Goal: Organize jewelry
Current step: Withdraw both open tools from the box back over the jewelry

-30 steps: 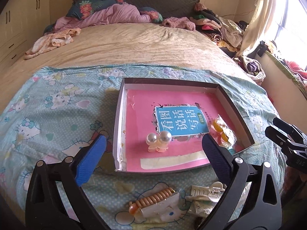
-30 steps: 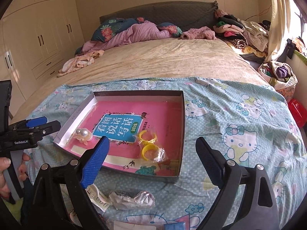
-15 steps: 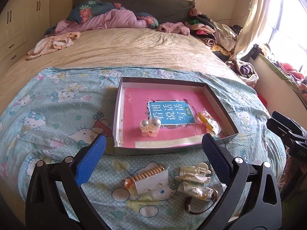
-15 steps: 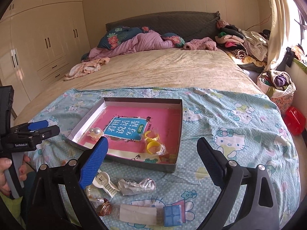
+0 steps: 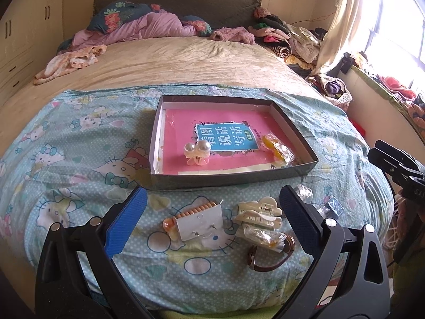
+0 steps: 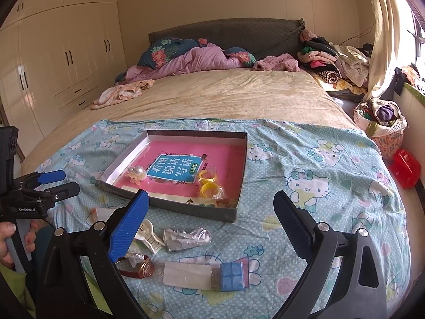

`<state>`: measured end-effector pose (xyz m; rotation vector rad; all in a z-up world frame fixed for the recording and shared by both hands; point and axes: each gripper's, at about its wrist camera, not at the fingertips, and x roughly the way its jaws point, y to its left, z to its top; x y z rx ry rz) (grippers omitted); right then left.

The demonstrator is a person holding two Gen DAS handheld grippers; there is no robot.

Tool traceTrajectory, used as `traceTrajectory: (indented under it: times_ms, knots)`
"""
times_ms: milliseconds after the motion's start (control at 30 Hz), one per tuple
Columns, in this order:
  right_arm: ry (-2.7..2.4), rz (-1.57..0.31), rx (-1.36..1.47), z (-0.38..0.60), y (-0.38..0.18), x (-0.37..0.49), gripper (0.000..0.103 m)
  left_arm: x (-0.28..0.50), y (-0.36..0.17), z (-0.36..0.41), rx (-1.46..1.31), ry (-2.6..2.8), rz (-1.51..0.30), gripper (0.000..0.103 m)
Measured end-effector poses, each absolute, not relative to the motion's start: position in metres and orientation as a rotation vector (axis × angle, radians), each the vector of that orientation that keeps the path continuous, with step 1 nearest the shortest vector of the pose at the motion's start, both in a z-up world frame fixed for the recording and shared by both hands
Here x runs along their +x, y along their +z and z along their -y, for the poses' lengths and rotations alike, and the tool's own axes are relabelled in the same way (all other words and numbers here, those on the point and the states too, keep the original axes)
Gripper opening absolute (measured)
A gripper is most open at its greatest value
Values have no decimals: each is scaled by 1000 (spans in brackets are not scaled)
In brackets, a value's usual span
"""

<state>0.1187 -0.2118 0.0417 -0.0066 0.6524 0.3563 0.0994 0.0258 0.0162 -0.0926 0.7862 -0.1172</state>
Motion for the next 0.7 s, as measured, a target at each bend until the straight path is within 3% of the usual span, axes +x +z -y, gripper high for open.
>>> traceTrajectory:
  times_ms: [700]
  knots:
    - [322,-783,4,239,-7,100,94,73,-39,23,33,-220,-944,93]
